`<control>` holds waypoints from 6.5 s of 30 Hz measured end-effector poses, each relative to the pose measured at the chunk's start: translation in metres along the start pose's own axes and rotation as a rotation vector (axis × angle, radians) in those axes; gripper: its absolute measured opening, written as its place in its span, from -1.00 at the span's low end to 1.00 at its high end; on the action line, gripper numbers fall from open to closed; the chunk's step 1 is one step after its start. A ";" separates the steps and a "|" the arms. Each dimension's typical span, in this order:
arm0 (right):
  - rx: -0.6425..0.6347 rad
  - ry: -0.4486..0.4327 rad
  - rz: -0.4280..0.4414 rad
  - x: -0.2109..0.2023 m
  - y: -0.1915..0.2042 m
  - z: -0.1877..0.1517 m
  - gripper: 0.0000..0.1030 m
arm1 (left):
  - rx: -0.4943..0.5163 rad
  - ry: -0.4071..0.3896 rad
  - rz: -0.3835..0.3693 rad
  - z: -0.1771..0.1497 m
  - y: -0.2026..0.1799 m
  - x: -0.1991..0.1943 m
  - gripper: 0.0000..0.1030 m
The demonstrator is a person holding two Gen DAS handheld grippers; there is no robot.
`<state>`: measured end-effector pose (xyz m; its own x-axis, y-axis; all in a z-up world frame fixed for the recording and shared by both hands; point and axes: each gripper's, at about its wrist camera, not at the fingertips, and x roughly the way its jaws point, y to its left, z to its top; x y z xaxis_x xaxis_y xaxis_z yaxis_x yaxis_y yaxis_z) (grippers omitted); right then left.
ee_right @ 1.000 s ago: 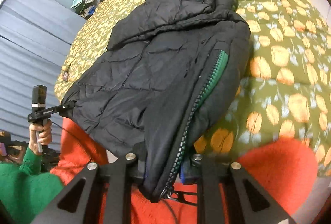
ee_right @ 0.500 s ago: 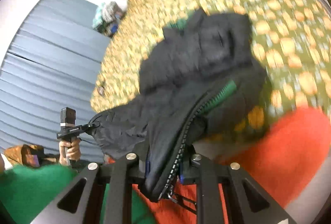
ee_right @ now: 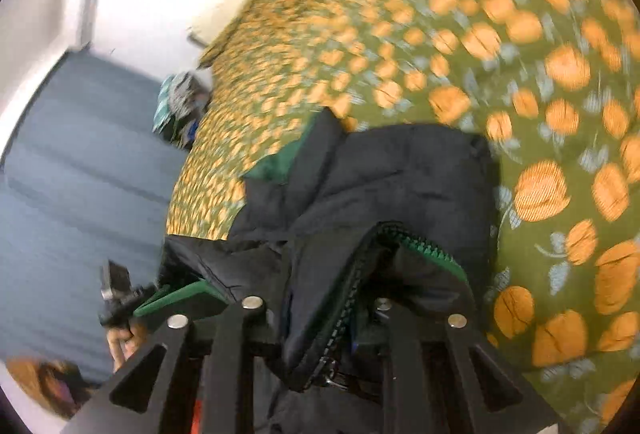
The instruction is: Fold large clothes
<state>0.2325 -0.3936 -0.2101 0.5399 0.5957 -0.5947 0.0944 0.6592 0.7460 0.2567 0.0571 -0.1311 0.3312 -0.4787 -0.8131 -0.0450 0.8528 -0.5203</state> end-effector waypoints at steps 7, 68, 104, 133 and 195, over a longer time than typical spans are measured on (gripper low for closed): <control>0.187 0.003 0.179 0.001 -0.016 0.008 0.76 | -0.123 0.051 -0.231 0.022 0.009 -0.022 0.91; -0.298 -0.229 -0.447 0.131 -0.038 0.049 -0.50 | 0.187 -0.340 0.407 0.046 0.025 0.131 -0.40; -0.386 -0.191 -0.171 -0.056 0.062 -0.129 0.39 | 0.687 -0.107 0.279 -0.050 -0.155 0.128 0.61; -0.329 -0.180 -0.166 -0.064 0.054 -0.159 0.40 | 0.789 -0.161 0.330 -0.173 -0.142 0.109 0.62; -0.965 -0.326 -0.384 0.040 0.250 -0.187 -0.56 | 0.798 0.116 0.245 -0.044 -0.291 0.002 0.65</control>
<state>0.1215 -0.1193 -0.1034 0.8242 0.2161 -0.5235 -0.3155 0.9428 -0.1076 0.2286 -0.2012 0.0073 0.2982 -0.2423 -0.9232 0.5914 0.8061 -0.0205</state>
